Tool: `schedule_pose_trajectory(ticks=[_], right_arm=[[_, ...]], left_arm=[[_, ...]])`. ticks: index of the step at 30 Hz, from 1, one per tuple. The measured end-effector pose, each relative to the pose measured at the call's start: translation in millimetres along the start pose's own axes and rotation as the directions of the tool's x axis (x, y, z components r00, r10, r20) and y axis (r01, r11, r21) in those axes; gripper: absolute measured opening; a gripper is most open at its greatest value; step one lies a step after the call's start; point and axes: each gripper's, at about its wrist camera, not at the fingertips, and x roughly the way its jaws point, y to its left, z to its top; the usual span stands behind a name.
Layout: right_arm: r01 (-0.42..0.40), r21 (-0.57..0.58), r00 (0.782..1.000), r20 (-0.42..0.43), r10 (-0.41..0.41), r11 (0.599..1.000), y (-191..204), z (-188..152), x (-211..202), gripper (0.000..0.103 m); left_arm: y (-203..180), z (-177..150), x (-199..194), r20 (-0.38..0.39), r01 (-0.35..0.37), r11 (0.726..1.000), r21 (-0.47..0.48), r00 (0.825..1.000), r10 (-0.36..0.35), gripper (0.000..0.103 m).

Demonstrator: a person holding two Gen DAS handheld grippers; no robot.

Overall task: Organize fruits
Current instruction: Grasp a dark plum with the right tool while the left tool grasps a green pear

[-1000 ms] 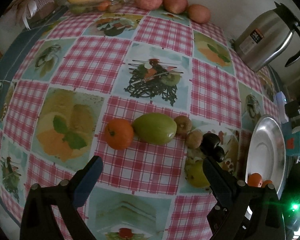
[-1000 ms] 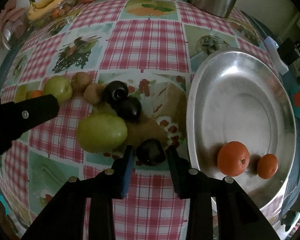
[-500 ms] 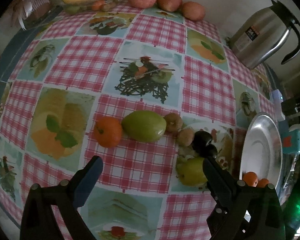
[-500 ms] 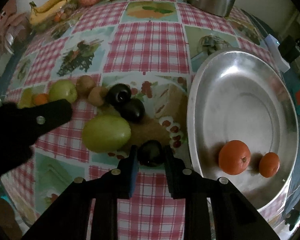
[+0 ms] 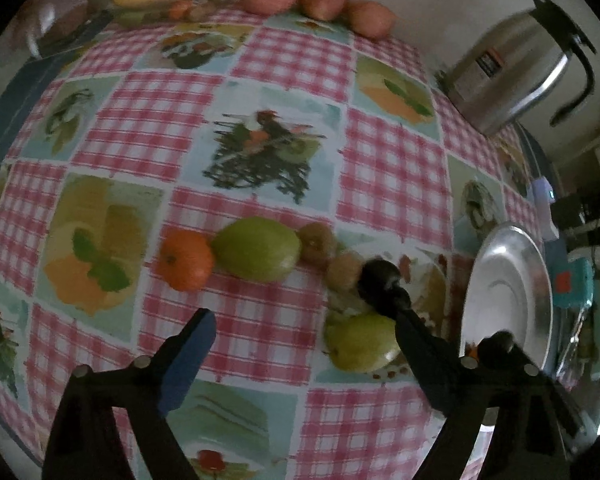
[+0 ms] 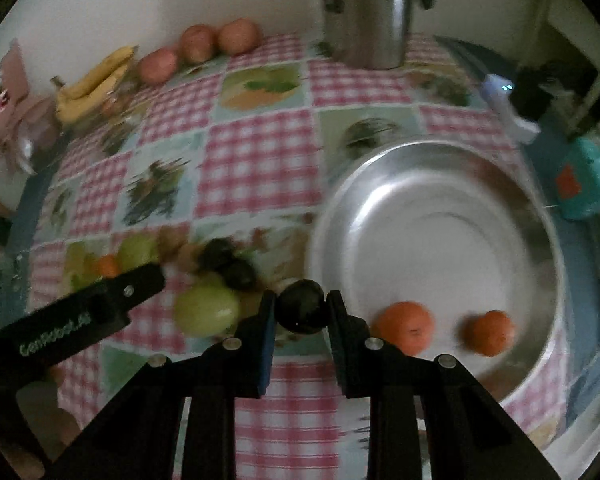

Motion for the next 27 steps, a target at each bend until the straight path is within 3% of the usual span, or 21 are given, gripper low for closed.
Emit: schedule_pose_trajectory(ticks=[6, 12, 19, 27], right_arm=[[0.012, 0.073, 1.000, 0.026, -0.014, 0.997, -26, 0, -11, 0.026], [0.018, 0.106, 0.999, 0.033, -0.022, 0.994, -35, 2, -10, 0.026], [0.011, 0.097, 1.000, 0.026, -0.013, 0.995, -32, 1, -9, 0.026], [0.010, 0.090, 1.000, 0.018, -0.012, 0.996, -31, 1, -7, 0.026]], left_arm=[[-31, -9, 12, -0.015, -0.020, 0.995, 0.097, 1.000, 0.021, 0.089], [-56, -17, 26, -0.035, -0.030, 0.984, 0.178, 0.999, 0.037, 0.078], [-59, -19, 36, -0.055, -0.035, 0.985, 0.171, 0.997, 0.045, 0.055], [-53, -20, 32, -0.070, -0.007, 0.990, 0.139, 0.997, 0.016, 0.054]])
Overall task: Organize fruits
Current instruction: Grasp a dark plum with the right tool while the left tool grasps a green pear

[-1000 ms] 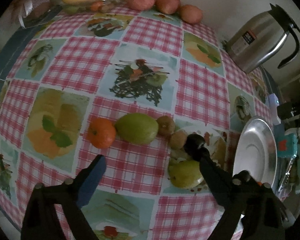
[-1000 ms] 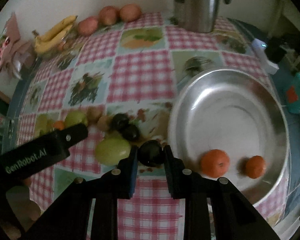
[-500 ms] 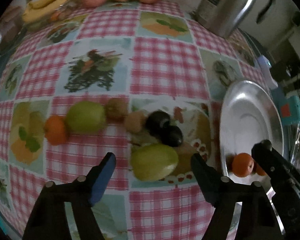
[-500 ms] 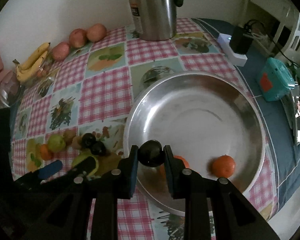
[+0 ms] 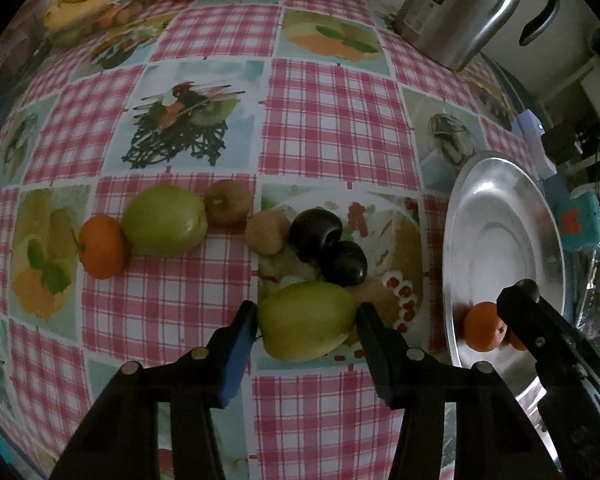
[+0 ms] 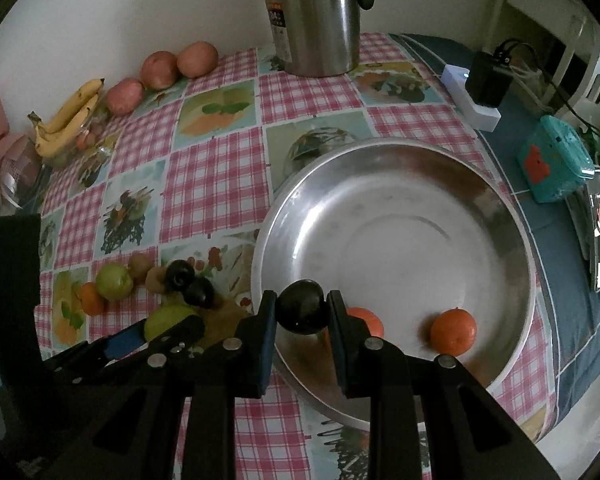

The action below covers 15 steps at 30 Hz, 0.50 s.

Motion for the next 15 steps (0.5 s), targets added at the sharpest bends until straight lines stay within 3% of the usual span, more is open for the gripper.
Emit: schedule_pose_trajectory(ticks=[9, 15], right_arm=[[-0.019, 0.042, 0.999, -0.032, 0.020, 0.999, 3, 6, 2, 0.026], [-0.070, 0.114, 0.996, -0.044, 0.076, 0.991, -1, 21, 4, 0.026]], left_arm=[[15, -1, -20, 0.015, 0.049, 0.998, -0.048, 0.999, -0.049, 0.054], [18, 1, -37, 0.053, 0.088, 0.994, -0.060, 0.995, -0.085, 0.054]])
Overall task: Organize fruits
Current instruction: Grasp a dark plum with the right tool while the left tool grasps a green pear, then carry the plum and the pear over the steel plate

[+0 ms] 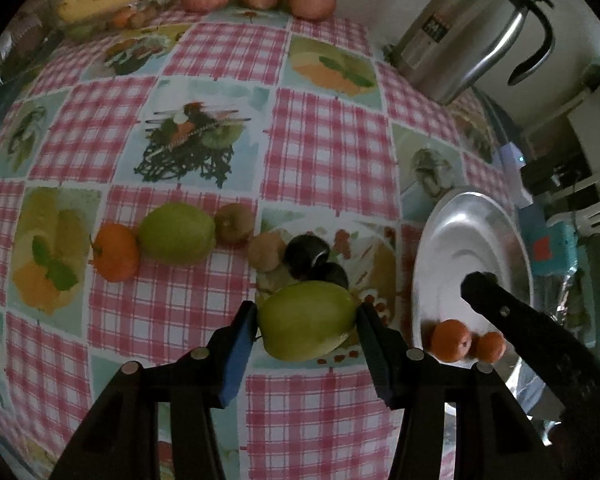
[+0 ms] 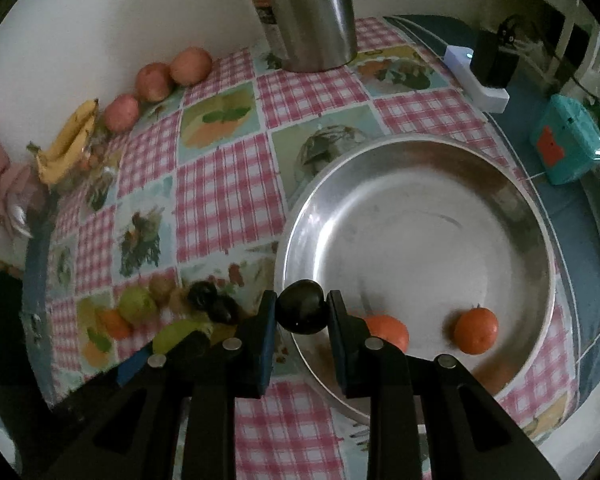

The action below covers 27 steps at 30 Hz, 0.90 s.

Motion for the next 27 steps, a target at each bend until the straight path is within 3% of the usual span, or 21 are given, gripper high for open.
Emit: schedule_pose_trajectory(ticks=[13, 27], right_arm=[[0.078, 0.066, 0.996, 0.034, -0.080, 0.995, -43, 11, -5, 0.026], [0.127, 0.220, 0.988, 0.059, -0.143, 0.967, -111, 14, -21, 0.026]], left_arm=[[-25, 3, -24, 0.083, 0.016, 0.999, 0.040, 0.996, -0.019, 0.054], [-98, -4, 2, 0.059, 0.009, 0.980, 0.199, 0.998, -0.022, 0.054]])
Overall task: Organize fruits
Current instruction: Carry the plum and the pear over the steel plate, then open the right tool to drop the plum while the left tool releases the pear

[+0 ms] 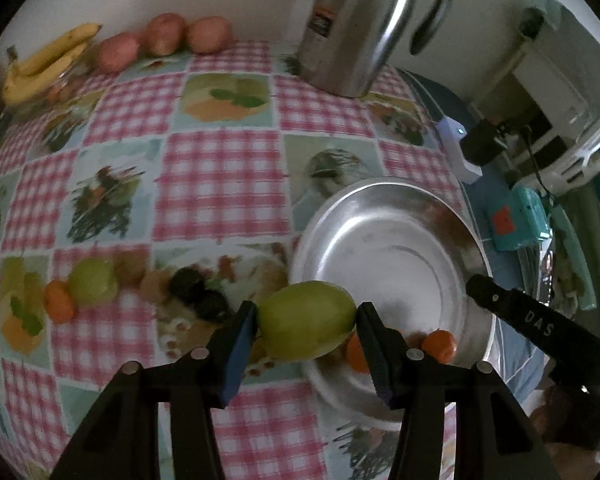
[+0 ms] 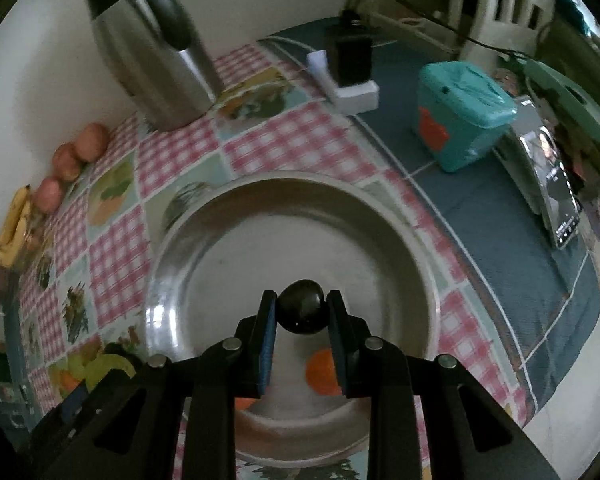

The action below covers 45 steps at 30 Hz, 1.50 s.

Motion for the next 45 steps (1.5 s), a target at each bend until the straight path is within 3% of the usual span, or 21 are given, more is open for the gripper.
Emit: schedule_pose_trajectory(ticks=[10, 32, 39, 41, 43, 45], right_arm=[[-0.005, 0.034, 1.000, -0.015, 0.006, 0.999, -12, 0, 7, 0.026], [0.037, 0.019, 0.995, -0.088, -0.036, 0.999, -6, -8, 32, 0.027], [0.054, 0.012, 0.997, -0.058, -0.053, 0.998, -5, -5, 19, 0.039], [0.048, 0.010, 0.998, -0.046, -0.048, 0.999, -5, -5, 14, 0.047], [0.040, 0.009, 0.999, -0.035, -0.040, 0.999, -3, -4, 10, 0.062], [0.030, 0.000, 0.999, -0.029, -0.030, 1.000, -1, -4, 9, 0.062]], left_arm=[[-35, 4, 29, 0.021, -0.002, 0.996, 0.087, 1.000, 0.000, 0.054], [-35, -4, 35, 0.035, -0.025, 0.990, 0.136, 0.999, 0.020, 0.056], [-32, -3, 29, 0.026, -0.015, 0.992, 0.125, 1.000, 0.012, 0.061], [-31, -3, 25, 0.027, -0.020, 0.992, 0.123, 1.000, 0.017, 0.063], [-30, -3, 21, 0.029, -0.030, 0.992, 0.123, 0.999, 0.027, 0.064], [-27, -3, 18, 0.025, -0.054, 0.992, 0.116, 0.998, 0.052, 0.065]])
